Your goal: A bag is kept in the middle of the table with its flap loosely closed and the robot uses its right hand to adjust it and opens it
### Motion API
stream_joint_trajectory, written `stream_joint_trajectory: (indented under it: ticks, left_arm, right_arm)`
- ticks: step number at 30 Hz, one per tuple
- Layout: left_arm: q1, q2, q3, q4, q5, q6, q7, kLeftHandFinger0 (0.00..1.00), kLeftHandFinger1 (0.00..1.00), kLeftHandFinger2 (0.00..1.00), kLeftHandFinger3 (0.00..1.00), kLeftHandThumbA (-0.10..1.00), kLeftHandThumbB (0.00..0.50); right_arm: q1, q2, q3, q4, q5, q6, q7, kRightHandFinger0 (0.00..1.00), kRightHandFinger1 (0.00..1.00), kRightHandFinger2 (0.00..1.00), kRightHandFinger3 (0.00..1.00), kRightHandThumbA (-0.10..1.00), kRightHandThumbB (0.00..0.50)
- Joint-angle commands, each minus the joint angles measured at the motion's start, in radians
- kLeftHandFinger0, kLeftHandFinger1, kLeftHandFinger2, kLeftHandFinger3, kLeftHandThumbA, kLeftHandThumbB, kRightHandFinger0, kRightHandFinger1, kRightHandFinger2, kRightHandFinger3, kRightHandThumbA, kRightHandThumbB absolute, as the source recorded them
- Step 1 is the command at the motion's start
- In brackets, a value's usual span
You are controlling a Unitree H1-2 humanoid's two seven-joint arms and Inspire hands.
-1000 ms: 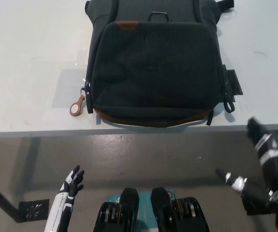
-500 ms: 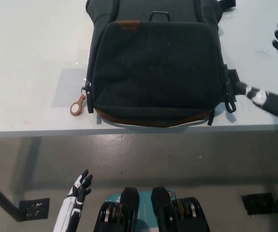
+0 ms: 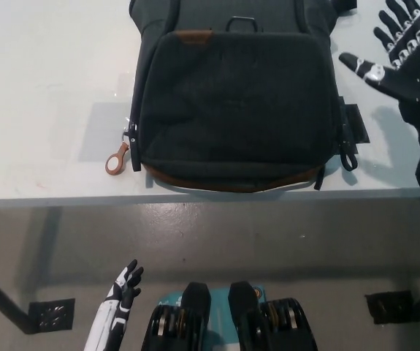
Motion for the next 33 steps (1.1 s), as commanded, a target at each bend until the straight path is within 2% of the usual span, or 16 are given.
stream_joint_trajectory:
  ticks: [1, 5, 11, 17, 25, 28, 30, 33]
  left_arm:
    - [-0.006, 0.001, -0.007, -0.009, 0.017, -0.03, 0.012, 1.0, 1.0, 1.0, 1.0, 1.0, 0.236]
    - [-0.009, 0.01, -0.008, -0.011, 0.024, -0.028, 0.008, 1.0, 1.0, 1.0, 1.0, 1.0, 0.228]
    - [-0.015, 0.013, -0.013, -0.011, 0.02, -0.03, 0.001, 1.0, 1.0, 1.0, 1.0, 1.0, 0.205]
    - [-0.018, 0.018, -0.014, -0.021, 0.033, -0.02, 0.002, 1.0, 1.0, 1.0, 1.0, 1.0, 0.223]
    - [-0.017, 0.027, -0.016, -0.02, 0.028, -0.02, -0.005, 1.0, 1.0, 1.0, 1.0, 1.0, 0.216]
    - [-0.015, 0.029, -0.019, -0.018, 0.023, -0.021, -0.01, 1.0, 1.0, 1.0, 1.0, 1.0, 0.219]
    - [-0.014, 0.029, -0.019, -0.014, 0.021, -0.024, -0.009, 1.0, 1.0, 1.0, 1.0, 1.0, 0.207]
    - [-0.019, 0.03, -0.02, -0.014, 0.018, -0.023, -0.01, 1.0, 1.0, 1.0, 1.0, 1.0, 0.223]
  right_arm:
    - [-0.085, 0.02, -0.033, 0.031, 0.128, 0.079, 0.022, 1.0, 1.0, 1.0, 1.0, 1.0, 0.271]
    - [-0.126, 0.03, -0.011, 0.087, 0.11, 0.074, 0.03, 1.0, 1.0, 1.0, 1.0, 1.0, 0.29]
    - [-0.187, 0.044, 0.012, 0.161, 0.098, 0.051, 0.045, 1.0, 1.0, 1.0, 1.0, 1.0, 0.288]
    - [-0.229, 0.069, 0.055, 0.237, 0.077, 0.022, 0.059, 1.0, 1.0, 1.0, 1.0, 1.0, 0.257]
    - [-0.232, 0.096, 0.095, 0.274, 0.066, -0.001, 0.072, 1.0, 1.0, 1.0, 1.0, 1.0, 0.237]
    - [-0.235, 0.113, 0.09, 0.292, 0.078, -0.001, 0.064, 1.0, 1.0, 1.0, 1.0, 1.0, 0.242]
    - [-0.229, 0.118, 0.101, 0.307, 0.068, -0.01, 0.069, 1.0, 1.0, 1.0, 1.0, 1.0, 0.273]
    - [-0.216, 0.11, 0.124, 0.323, 0.057, -0.001, 0.09, 1.0, 1.0, 1.0, 1.0, 1.0, 0.301]
